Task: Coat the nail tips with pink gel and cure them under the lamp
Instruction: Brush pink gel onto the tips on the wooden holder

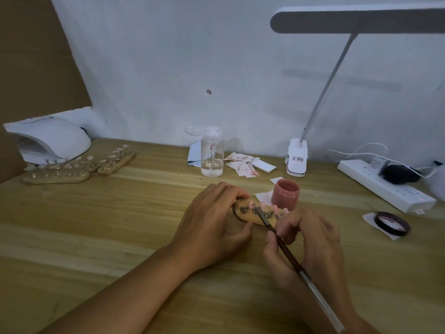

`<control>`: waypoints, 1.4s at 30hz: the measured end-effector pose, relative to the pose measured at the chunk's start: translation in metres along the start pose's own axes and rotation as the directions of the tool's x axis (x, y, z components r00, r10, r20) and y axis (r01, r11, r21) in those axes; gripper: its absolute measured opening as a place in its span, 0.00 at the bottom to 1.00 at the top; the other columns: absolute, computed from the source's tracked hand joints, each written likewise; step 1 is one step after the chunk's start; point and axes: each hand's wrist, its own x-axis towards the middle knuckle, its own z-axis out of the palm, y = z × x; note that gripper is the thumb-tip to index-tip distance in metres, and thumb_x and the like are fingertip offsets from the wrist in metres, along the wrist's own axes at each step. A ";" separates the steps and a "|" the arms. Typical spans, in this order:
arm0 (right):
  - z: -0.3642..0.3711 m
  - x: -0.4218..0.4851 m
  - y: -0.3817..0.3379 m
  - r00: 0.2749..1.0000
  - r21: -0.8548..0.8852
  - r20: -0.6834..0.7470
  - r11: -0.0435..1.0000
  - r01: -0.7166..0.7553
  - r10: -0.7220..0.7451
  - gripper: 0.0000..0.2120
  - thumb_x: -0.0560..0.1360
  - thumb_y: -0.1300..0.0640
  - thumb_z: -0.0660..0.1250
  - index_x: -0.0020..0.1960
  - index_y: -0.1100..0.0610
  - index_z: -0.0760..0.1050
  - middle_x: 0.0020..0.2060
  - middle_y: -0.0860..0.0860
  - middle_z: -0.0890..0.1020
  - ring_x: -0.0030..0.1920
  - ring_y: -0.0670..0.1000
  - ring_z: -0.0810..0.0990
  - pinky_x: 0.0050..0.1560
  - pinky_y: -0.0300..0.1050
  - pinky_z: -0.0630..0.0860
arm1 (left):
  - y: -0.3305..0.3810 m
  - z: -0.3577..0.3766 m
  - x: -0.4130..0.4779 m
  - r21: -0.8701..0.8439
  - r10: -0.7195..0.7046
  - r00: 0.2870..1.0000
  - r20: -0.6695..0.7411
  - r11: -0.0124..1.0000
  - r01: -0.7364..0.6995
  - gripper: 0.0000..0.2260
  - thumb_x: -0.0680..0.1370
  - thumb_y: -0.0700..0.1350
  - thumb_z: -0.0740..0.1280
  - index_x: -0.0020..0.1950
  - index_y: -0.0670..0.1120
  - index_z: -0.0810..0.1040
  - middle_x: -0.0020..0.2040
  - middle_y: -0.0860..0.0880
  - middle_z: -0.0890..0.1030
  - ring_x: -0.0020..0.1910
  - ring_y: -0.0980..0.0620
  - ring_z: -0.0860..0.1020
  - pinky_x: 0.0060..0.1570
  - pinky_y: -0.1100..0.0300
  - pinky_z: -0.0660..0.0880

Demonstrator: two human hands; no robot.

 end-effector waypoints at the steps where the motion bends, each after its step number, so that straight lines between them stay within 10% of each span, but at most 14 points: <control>1: 0.000 0.000 0.000 1.000 0.000 0.005 1.000 -0.001 0.001 0.05 0.67 0.52 0.64 0.39 0.53 0.71 0.32 0.45 0.73 0.35 0.42 0.73 0.53 0.54 0.71 | 0.000 0.000 0.000 -0.002 0.000 1.000 -0.002 1.000 0.000 0.18 0.70 0.57 0.65 0.58 0.52 0.75 0.53 0.58 0.76 0.50 0.57 0.74 0.50 0.60 0.73; 42: -0.001 0.002 -0.001 0.999 0.032 -0.024 0.999 -0.021 0.022 0.03 0.67 0.53 0.62 0.39 0.51 0.69 0.31 0.47 0.74 0.38 0.42 0.72 0.52 0.53 0.71 | 0.003 -0.002 0.000 -0.029 0.041 0.998 -0.039 0.999 -0.043 0.19 0.70 0.54 0.68 0.59 0.52 0.76 0.54 0.57 0.76 0.50 0.57 0.75 0.50 0.60 0.74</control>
